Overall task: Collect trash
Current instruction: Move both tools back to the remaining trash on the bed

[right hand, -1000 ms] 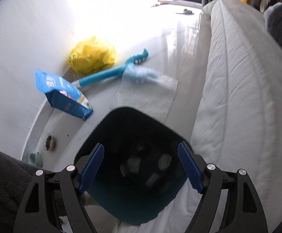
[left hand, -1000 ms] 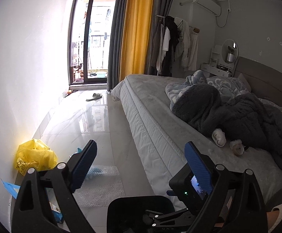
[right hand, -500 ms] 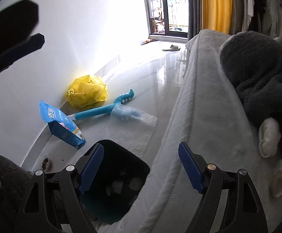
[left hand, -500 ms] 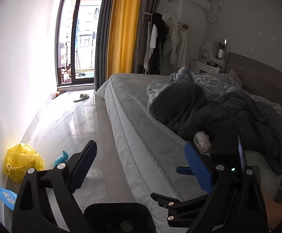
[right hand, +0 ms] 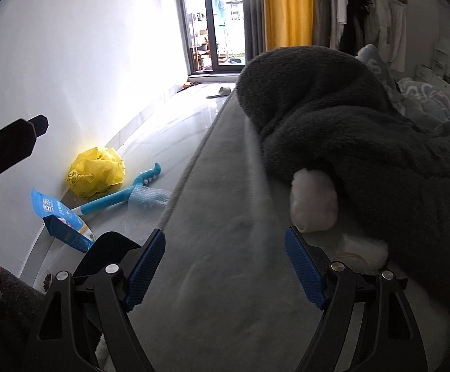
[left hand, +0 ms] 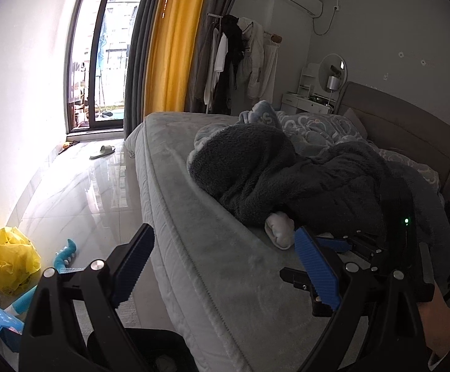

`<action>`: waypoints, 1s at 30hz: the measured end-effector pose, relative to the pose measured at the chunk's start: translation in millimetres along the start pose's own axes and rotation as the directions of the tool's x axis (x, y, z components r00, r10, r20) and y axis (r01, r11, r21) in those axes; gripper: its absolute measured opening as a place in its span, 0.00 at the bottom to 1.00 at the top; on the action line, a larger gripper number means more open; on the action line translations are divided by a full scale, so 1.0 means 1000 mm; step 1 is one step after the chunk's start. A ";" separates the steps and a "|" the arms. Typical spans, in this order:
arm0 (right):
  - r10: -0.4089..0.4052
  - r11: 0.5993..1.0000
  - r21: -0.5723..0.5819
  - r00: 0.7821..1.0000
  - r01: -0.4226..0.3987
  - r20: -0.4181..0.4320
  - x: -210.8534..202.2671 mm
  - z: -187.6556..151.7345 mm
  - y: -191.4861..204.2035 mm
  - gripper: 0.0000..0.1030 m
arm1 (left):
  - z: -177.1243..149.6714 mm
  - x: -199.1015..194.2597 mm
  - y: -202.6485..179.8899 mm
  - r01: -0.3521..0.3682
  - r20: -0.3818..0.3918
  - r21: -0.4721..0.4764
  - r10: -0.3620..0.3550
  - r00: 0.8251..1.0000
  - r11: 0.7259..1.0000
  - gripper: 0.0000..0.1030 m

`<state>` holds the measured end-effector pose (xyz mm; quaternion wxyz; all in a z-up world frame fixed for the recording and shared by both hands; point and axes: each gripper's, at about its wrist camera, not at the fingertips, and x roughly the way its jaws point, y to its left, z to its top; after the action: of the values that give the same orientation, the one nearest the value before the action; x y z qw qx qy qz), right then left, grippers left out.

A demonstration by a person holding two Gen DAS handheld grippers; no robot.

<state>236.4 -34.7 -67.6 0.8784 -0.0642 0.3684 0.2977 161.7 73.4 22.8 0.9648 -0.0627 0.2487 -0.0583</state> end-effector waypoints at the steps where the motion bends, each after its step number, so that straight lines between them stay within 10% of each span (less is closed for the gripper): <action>1: -0.009 1.000 0.006 1.000 0.009 0.002 -0.002 -0.002 -0.005 0.78 | -0.001 0.003 -0.004 0.003 -0.003 0.005 -0.003 1.000 1.000 0.91; 30: -0.109 0.989 0.103 0.994 0.108 0.001 -0.028 -0.054 -0.131 0.78 | -0.021 0.078 -0.088 0.167 -0.122 0.012 -0.164 0.979 0.986 0.91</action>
<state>263.3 -172.5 -101.3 0.8967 -0.0378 0.3763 0.2302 212.5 -26.5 -18.9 0.9404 -0.0687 0.2999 -0.1449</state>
